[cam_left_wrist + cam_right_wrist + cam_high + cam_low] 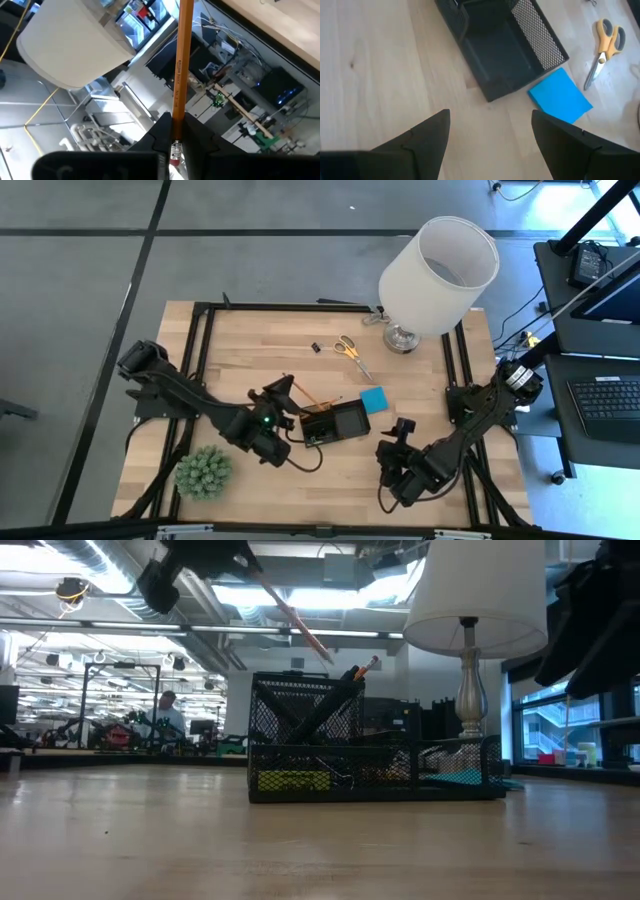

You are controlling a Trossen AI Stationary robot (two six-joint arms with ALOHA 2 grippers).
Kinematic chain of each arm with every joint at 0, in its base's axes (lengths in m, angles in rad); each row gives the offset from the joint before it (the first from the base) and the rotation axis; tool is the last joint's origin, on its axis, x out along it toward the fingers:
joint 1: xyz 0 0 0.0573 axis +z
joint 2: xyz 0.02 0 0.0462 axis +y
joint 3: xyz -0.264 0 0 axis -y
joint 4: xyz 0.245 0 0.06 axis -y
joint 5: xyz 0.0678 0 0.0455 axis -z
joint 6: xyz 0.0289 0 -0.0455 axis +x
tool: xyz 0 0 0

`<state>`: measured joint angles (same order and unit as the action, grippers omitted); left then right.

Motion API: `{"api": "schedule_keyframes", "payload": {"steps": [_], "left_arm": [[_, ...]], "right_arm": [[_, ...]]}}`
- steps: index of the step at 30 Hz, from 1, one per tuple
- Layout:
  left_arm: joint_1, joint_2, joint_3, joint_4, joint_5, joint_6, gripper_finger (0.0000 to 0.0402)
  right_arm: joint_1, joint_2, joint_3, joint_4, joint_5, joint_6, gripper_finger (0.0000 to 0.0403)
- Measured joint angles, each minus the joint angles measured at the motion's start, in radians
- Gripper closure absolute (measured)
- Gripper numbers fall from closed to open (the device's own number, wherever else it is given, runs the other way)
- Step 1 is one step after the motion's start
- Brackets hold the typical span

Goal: Pick and place office supplies into organizer
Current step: Put the orange pencil into the desk organizer

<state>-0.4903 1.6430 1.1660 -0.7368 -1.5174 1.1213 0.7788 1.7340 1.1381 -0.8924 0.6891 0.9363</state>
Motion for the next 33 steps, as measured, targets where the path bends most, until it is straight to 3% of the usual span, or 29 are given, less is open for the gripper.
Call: {"api": "schedule_keyframes", "payload": {"steps": [33], "left_arm": [[-0.008,0.244,-0.001,0.043,-0.027,-0.046,0.0379]], "right_arm": [[-0.002,0.0,0.0,0.011,0.01,-0.002,0.0122]]}}
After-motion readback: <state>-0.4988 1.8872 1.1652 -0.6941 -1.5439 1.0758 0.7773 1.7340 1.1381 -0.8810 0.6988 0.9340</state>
